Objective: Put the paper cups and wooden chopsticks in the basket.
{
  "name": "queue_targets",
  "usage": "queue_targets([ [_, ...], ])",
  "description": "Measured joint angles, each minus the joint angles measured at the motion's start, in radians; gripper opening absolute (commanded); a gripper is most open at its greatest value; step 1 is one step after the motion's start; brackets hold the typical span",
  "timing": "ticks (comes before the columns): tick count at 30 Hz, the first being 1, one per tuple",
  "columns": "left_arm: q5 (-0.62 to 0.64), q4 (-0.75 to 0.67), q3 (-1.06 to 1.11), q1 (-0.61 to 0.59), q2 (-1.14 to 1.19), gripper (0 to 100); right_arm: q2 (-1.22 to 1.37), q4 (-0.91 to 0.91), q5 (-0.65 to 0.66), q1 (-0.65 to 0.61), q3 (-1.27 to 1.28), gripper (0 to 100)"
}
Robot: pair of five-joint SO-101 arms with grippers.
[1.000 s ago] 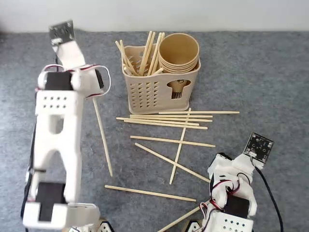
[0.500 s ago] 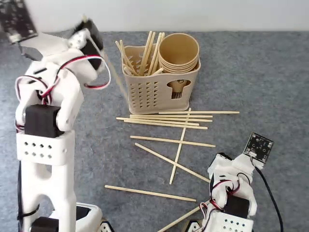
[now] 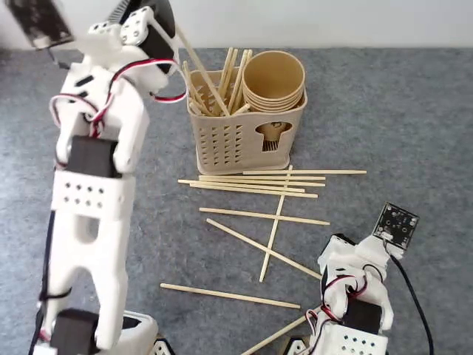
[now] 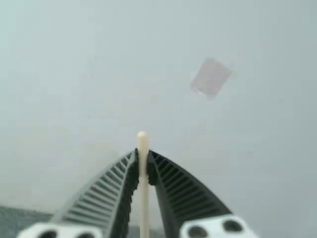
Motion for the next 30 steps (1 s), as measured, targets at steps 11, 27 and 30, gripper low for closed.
queue_targets([
  [11, 0.0, -0.094, 0.0, -0.029, 0.072, 1, 0.0, 0.0, 0.0, 0.0, 0.0, 0.9],
  [27, -0.081, -0.192, 0.0, -0.041, 0.176, 3, 0.0, 0.0, 0.0, 0.0, 0.0, 0.9],
  [30, -0.173, -0.098, 0.0, -0.041, 0.176, 11, 0.0, 0.0, 0.0, 0.0, 0.0, 0.9],
])
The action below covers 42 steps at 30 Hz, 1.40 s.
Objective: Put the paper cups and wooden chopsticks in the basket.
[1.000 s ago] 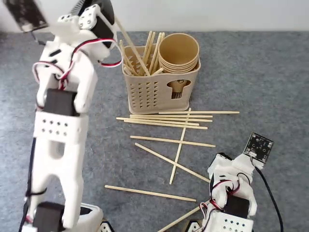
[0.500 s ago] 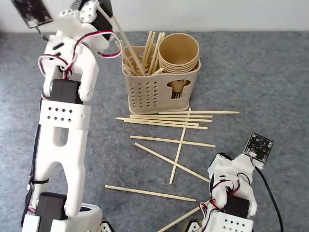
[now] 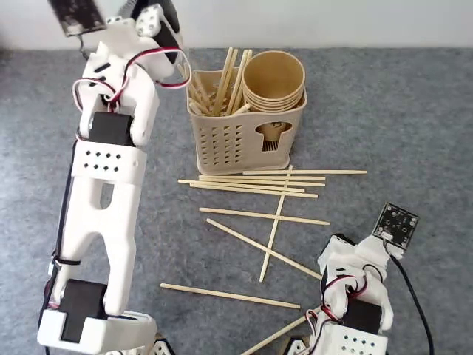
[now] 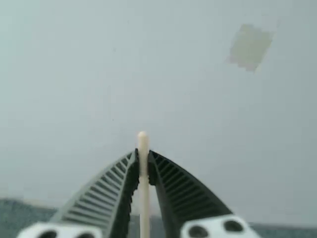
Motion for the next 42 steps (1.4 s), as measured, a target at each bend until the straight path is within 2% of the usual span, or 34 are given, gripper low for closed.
queue_targets([
  [2, -0.04, 0.074, 0.0, 0.0, -0.005, 16, 0.0, 0.0, 0.0, 0.0, 0.0, 0.9],
  [5, -0.034, 0.192, 0.0, 0.003, -0.043, 19, 0.0, 0.0, 0.0, 0.0, 0.0, 0.9],
  [16, 0.089, 0.514, 0.0, 0.029, -0.255, 19, 0.0, 0.0, 0.0, 0.0, 0.0, 0.9],
  [20, 0.123, 0.707, 0.0, 0.029, -0.322, 19, 0.0, 0.0, 0.0, 0.021, -0.002, 0.8],
  [24, 0.13, 0.908, 0.0, 0.017, -0.342, 19, 0.0, 0.029, -0.078, 0.037, -0.057, 0.8],
  [26, 0.13, 0.947, 0.023, -0.02, -0.342, 19, 0.0, 0.064, -0.12, 0.011, -0.107, 0.8],
  [29, 0.13, 0.934, 0.117, -0.11, -0.345, 19, 0.0, 0.097, -0.163, -0.064, -0.189, 0.8],
  [32, 0.13, 0.861, 0.261, -0.218, -0.354, 19, -0.002, 0.097, -0.18, -0.118, -0.252, 0.8],
  [37, 0.127, 0.634, 0.554, -0.381, -0.354, 19, 0.035, 0.087, -0.181, -0.144, -0.361, 0.8],
  [42, 0.06, 0.417, 0.822, -0.427, -0.354, 19, 0.255, 0.041, -0.224, -0.144, -0.45, 0.8],
])
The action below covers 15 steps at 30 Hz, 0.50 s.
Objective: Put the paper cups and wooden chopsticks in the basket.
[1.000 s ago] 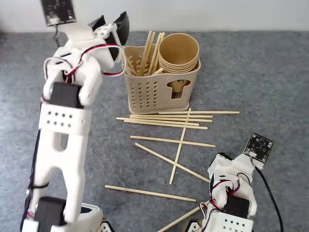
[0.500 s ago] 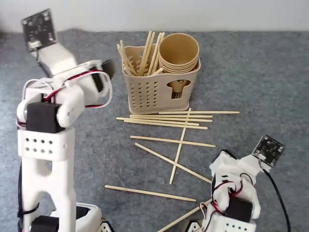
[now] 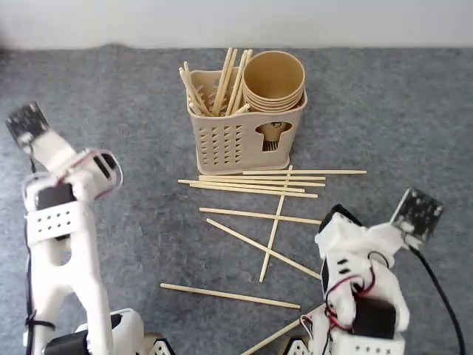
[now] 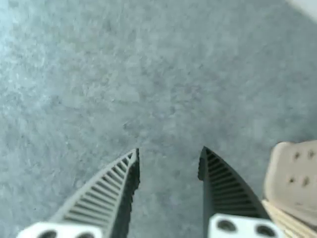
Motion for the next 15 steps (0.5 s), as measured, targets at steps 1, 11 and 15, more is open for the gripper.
queue_targets([
  [1, -0.003, -0.023, 0.038, -0.002, 0.0, 19, 0.057, -0.014, -0.011, 0.0, -0.023, 0.8],
  [11, -0.006, -0.115, 0.259, -0.002, 0.0, 19, 0.571, -0.218, -0.143, -0.068, -0.167, 0.9],
  [15, -0.006, -0.17, 0.299, -0.002, 0.0, 19, 0.744, -0.235, -0.16, -0.069, -0.255, 0.9],
])
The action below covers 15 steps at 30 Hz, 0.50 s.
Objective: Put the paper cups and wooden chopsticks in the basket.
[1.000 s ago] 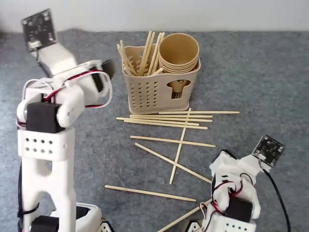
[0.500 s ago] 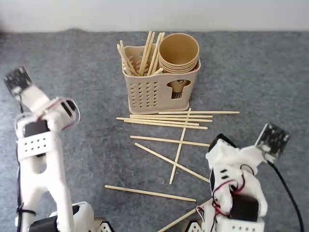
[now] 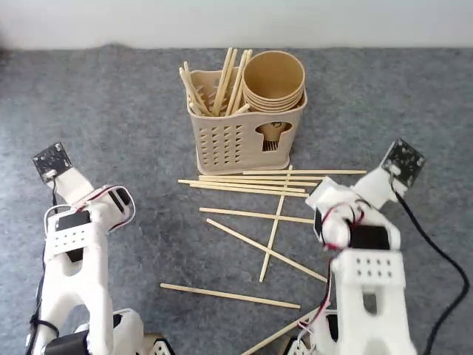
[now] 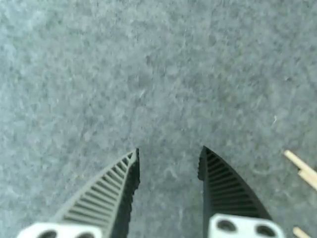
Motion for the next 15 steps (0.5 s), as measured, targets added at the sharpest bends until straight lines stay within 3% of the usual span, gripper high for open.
queue_targets([
  [8, -0.002, -0.014, 0.02, 0.0, 0.0, 19, 0.304, -0.009, -0.121, -0.029, -0.201, 2.4],
  [15, -0.003, -0.037, 0.02, 0.0, 0.0, 19, 0.546, -0.009, -0.255, -0.095, -0.347, 25.4],
])
